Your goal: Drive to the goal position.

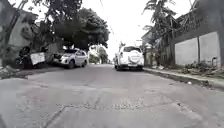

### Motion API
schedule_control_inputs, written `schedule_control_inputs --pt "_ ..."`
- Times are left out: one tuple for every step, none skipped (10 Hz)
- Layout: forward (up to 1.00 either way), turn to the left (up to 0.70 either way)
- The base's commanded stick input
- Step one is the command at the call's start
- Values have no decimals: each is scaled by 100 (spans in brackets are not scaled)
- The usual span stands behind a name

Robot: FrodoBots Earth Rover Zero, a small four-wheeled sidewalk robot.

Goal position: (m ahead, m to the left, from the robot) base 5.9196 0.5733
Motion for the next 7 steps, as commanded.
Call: schedule_control_inputs --pt "100 0" --pt "100 0" --pt "100 0" --pt "100 4" --pt "100 3" --pt "100 1" --pt "100 3"
